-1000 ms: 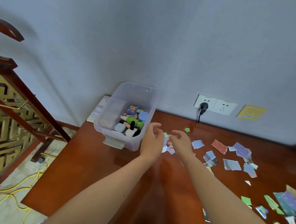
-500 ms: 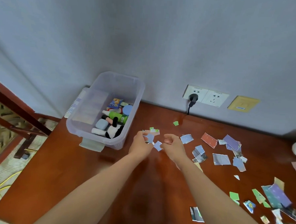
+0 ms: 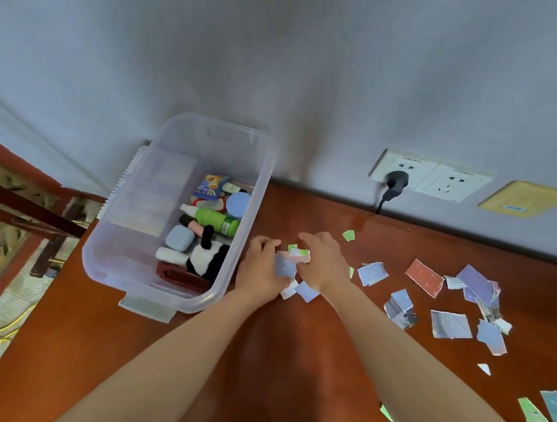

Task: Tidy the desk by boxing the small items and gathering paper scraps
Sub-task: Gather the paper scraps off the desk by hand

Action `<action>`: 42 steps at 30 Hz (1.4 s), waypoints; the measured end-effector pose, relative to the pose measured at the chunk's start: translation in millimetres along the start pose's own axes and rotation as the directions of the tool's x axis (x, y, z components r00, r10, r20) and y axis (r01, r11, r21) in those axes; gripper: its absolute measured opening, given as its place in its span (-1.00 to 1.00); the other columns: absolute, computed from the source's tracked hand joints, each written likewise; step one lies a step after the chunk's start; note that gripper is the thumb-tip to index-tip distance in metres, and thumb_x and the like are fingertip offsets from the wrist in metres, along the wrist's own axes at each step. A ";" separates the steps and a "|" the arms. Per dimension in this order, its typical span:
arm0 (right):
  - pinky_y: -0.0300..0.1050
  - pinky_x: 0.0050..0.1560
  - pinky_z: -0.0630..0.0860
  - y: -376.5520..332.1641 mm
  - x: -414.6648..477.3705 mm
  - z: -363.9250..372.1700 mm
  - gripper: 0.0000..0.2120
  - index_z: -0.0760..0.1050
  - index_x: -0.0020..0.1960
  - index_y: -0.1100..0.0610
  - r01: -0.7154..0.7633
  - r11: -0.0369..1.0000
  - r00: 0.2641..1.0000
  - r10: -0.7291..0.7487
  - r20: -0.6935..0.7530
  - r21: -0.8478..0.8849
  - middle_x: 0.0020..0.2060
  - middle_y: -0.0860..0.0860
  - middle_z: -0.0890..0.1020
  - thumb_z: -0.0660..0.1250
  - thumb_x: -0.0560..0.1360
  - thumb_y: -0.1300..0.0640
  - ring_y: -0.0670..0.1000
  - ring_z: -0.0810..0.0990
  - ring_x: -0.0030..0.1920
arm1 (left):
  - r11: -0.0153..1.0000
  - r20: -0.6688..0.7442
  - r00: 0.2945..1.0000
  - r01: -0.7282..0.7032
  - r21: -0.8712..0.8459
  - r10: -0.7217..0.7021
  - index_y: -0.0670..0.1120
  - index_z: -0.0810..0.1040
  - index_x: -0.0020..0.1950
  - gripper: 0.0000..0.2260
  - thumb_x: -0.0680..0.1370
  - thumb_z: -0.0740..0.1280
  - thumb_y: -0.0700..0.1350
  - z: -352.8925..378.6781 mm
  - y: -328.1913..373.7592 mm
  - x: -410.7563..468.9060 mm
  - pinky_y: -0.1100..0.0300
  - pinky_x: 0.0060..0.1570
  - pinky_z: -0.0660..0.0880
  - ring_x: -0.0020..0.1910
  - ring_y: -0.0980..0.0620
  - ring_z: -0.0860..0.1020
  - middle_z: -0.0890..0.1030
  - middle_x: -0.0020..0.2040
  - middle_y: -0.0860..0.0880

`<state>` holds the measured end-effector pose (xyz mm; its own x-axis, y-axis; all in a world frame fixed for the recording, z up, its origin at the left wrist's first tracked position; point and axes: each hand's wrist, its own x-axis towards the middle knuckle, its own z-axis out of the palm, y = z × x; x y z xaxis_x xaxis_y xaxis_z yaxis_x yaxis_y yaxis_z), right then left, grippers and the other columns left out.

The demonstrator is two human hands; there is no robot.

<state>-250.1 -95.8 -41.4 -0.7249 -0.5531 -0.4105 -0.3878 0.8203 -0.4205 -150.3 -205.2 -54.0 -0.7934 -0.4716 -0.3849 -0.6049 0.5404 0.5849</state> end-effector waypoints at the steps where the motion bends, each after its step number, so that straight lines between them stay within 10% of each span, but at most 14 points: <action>1: -0.05 0.05 0.48 -0.3 4.0 2.0 -0.41 0.29 0.47 -0.07 0.006 1.000 1.000 -0.006 0.009 -0.029 0.34 0.00 0.34 0.35 0.49 0.17 0.05 0.33 0.34 | 1.000 0.009 1.000 0.007 0.016 -0.007 -0.05 0.28 0.45 -0.31 0.39 0.50 -0.01 1.4 -1.6 2.1 0.14 0.19 0.45 0.27 0.00 0.40 0.21 0.38 0.00; 21: -0.22 -0.41 0.26 1.5 9.9 17.1 -0.79 0.40 -0.11 -0.05 0.018 1.000 1.000 -0.018 -0.008 0.024 -0.16 -0.04 0.58 0.31 0.46 0.26 0.02 0.50 -0.19 | 0.999 -0.079 0.996 0.040 0.016 -0.039 -0.01 0.41 0.08 -0.78 0.48 0.35 -0.17 8.9 4.5 -1.8 0.02 -0.01 0.52 -0.03 -0.05 0.49 0.43 -0.09 0.03; 25: -0.12 -0.09 0.54 6.6 4.6 17.4 -0.83 0.55 0.00 -0.03 -0.022 0.961 0.999 0.031 -0.028 0.275 -0.08 -0.12 0.60 0.24 0.54 0.19 -0.06 0.54 -0.08 | 0.980 -0.085 0.992 0.080 -0.183 -0.097 0.05 0.40 0.24 -0.70 0.55 0.29 -0.18 12.1 -1.4 -4.0 0.05 0.02 0.54 0.00 0.00 0.55 0.54 0.05 0.02; 34: -0.05 -0.11 0.65 -0.7 -19.0 7.4 -0.79 0.59 -0.12 0.13 -0.254 0.537 0.947 0.308 0.093 0.804 -0.10 0.10 0.66 0.20 0.55 0.27 0.08 0.66 -0.15 | 0.644 -0.081 0.921 0.202 -0.738 -0.381 -0.09 0.51 0.08 -0.80 0.58 0.18 -0.31 9.9 20.5 -9.1 0.30 -0.13 0.48 -0.05 0.06 0.54 0.56 -0.04 0.00; 39: -0.20 -0.46 0.58 -3.1 -28.0 -6.4 -0.85 0.46 -0.20 0.20 -0.465 0.148 0.798 0.496 0.341 0.873 -0.16 0.16 0.54 0.20 0.53 0.27 0.11 0.60 -0.19 | 0.644 -0.078 0.892 0.258 -0.720 -0.445 -0.08 0.41 -0.31 -0.72 0.51 0.05 -0.32 6.8 22.5 -10.8 0.14 -0.26 0.33 -0.29 -0.03 0.40 0.43 -0.33 -0.02; 42: -0.16 -0.35 0.57 0.2 -34.0 -6.6 -0.78 0.41 -0.23 0.18 -0.494 0.135 0.804 0.448 0.392 0.859 -0.35 0.08 0.43 0.20 0.49 0.05 0.03 0.48 -0.28 | 0.713 -0.030 0.915 0.292 -0.637 -0.402 -0.09 0.31 -0.29 -0.81 0.53 0.07 -0.23 5.6 22.4 -16.5 0.11 -0.29 0.23 -0.29 -0.02 0.27 0.33 -0.31 -0.05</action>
<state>-229.3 -75.9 -22.1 -0.5334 -0.1339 -0.8352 0.7946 0.2593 -0.5490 -151.2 -181.4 -38.5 -0.4811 -0.6694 -0.5661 -0.6202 -0.1965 0.7595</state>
